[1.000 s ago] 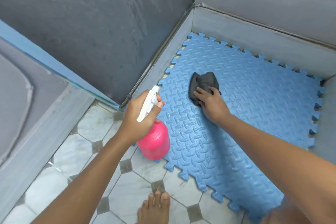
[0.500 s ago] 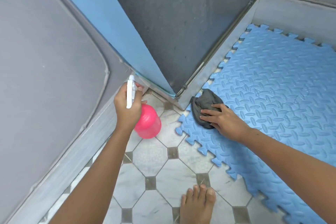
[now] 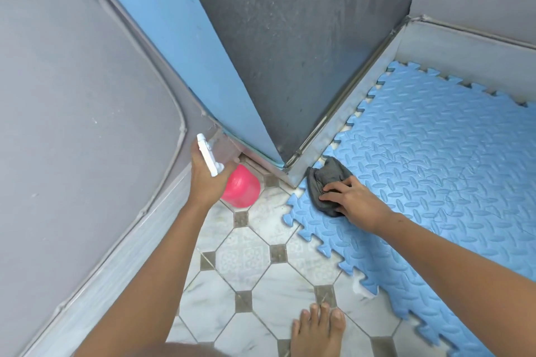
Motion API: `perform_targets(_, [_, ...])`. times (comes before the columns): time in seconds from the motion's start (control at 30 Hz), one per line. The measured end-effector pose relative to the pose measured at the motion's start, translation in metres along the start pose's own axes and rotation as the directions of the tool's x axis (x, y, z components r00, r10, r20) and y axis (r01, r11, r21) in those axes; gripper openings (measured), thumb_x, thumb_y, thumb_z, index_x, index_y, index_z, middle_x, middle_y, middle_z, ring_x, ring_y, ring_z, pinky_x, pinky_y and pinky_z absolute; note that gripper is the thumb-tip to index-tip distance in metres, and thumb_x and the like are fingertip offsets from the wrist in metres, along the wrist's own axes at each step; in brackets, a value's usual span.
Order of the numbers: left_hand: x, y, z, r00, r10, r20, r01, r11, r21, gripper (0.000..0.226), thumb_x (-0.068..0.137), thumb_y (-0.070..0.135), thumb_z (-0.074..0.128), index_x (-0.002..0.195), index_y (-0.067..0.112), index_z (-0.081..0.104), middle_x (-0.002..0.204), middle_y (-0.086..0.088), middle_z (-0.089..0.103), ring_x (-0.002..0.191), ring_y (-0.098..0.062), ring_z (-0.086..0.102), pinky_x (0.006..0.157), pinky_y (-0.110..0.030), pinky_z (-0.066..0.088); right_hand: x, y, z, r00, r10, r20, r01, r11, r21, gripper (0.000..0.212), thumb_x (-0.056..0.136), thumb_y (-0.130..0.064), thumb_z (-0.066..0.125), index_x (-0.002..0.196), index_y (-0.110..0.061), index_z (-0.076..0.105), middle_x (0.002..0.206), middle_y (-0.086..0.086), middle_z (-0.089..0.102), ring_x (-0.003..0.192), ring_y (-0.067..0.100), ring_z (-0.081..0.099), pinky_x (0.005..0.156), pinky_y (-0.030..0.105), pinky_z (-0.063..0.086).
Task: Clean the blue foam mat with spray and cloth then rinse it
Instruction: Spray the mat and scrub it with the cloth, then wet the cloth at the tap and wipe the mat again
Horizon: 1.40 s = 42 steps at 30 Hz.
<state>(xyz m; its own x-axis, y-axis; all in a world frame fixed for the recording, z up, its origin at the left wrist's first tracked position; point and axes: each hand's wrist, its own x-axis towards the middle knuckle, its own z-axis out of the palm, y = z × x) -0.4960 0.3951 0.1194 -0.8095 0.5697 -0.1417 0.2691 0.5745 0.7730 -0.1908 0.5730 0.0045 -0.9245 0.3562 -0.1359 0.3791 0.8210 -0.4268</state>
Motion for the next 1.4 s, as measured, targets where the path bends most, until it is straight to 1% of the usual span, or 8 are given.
perform_targets(0.1, [-0.009, 0.003, -0.019, 0.948, -0.29, 0.133, 0.233, 0.915, 0.329, 0.132, 0.067, 0.07, 0.078, 0.16, 0.01, 0.006, 0.163, -0.015, 0.026, 0.144, -0.037, 0.039, 0.111, -0.049, 0.043, 0.002, -0.007, -0.006, 0.997, 0.04, 0.067, -0.037, 0.998, -0.045, 0.059, 0.09, 0.002, 0.058, 0.135, -0.035, 0.057, 0.133, -0.016, 0.049, 0.096, 0.018, 0.033, 0.075, 0.025, 0.045])
perform_targets(0.2, [-0.034, 0.027, -0.029, 0.846, -0.423, 0.324, 0.126, 0.75, 0.649, 0.087, 0.09, 0.064, 0.064, 0.152, 0.011, 0.037, 0.146, -0.013, 0.052, 0.121, -0.03, 0.056, 0.095, -0.038, 0.048, 0.003, -0.012, -0.01, 0.985, 0.131, 0.109, -0.132, 0.991, -0.004, 0.065, 0.084, 0.014, 0.048, 0.13, -0.031, 0.059, 0.128, -0.012, 0.051, 0.094, 0.019, 0.035, 0.071, 0.031, 0.048])
perform_targets(0.33, [-0.077, 0.087, -0.012, 0.883, 0.053, 0.466, -0.272, 0.867, 0.418, 0.044, 0.095, 0.056, 0.061, 0.125, 0.023, 0.064, 0.107, 0.005, 0.072, 0.099, -0.014, 0.067, 0.091, -0.037, 0.055, -0.007, -0.02, -0.027, 0.943, 0.325, 0.064, -0.329, 0.896, 0.297, 0.058, 0.08, 0.014, 0.04, 0.111, -0.024, 0.071, 0.112, -0.004, 0.063, 0.094, 0.019, 0.05, 0.08, 0.028, 0.045])
perform_targets(0.47, [-0.085, 0.161, 0.005, 0.755, 0.395, 0.524, -0.55, 0.816, 0.177, 0.025, 0.1, 0.049, 0.057, 0.107, 0.027, 0.068, 0.085, 0.008, 0.069, 0.077, -0.009, 0.065, 0.077, -0.041, 0.056, -0.023, -0.027, -0.073, 0.835, 0.544, 0.076, -0.45, 0.598, 0.663, 0.05, 0.08, 0.013, 0.043, 0.087, -0.028, 0.072, 0.082, 0.003, 0.071, 0.072, 0.018, 0.062, 0.066, 0.031, 0.051])
perform_targets(0.7, [-0.065, 0.361, 0.012, 0.538, 0.781, 0.316, -0.833, 0.551, 0.057, 0.028, 0.101, 0.044, 0.059, 0.11, 0.018, 0.064, 0.067, 0.008, 0.057, 0.061, -0.001, 0.053, 0.068, -0.029, 0.043, -0.043, -0.024, -0.225, 0.77, 0.637, -0.012, -0.106, 0.146, 0.984, 0.037, 0.091, 0.018, 0.046, 0.115, -0.002, 0.066, 0.106, 0.024, 0.072, 0.09, 0.028, 0.072, 0.08, 0.037, 0.061])
perform_targets(0.9, [-0.033, 0.525, 0.017, 0.415, 0.904, 0.107, -0.854, 0.346, 0.39, 0.04, 0.102, 0.049, 0.049, 0.098, 0.012, 0.064, 0.083, 0.0, 0.071, 0.084, -0.034, 0.067, 0.072, -0.04, 0.05, -0.074, -0.022, -0.332, 0.657, 0.747, -0.103, 0.193, -0.035, 0.981, 0.03, 0.094, 0.012, 0.047, 0.108, -0.003, 0.067, 0.095, 0.012, 0.071, 0.083, 0.02, 0.066, 0.062, 0.022, 0.058])
perform_targets(1.2, [0.018, 0.629, 0.061, 0.713, 0.59, 0.378, -0.552, 0.14, 0.822, 0.048, 0.102, 0.054, 0.049, 0.122, 0.013, 0.064, 0.131, -0.008, 0.065, 0.124, -0.031, 0.06, 0.086, -0.036, 0.041, -0.1, -0.02, -0.413, 0.591, 0.799, -0.115, 0.379, -0.148, 0.913, 0.029, 0.096, 0.008, 0.046, 0.1, -0.01, 0.068, 0.092, 0.008, 0.074, 0.088, 0.018, 0.068, 0.076, 0.03, 0.053])
perform_targets(1.4, [0.032, 0.617, 0.07, 0.712, 0.578, 0.4, -0.597, 0.198, 0.778, 0.039, 0.103, 0.029, 0.045, 0.131, 0.008, 0.062, 0.138, -0.015, 0.061, 0.125, -0.036, 0.059, 0.088, -0.036, 0.044, -0.103, -0.019, -0.425, 0.626, 0.768, -0.137, 0.301, -0.076, 0.95, 0.028, 0.094, 0.007, 0.05, 0.109, -0.007, 0.069, 0.098, 0.01, 0.075, 0.092, 0.022, 0.07, 0.07, 0.028, 0.056])
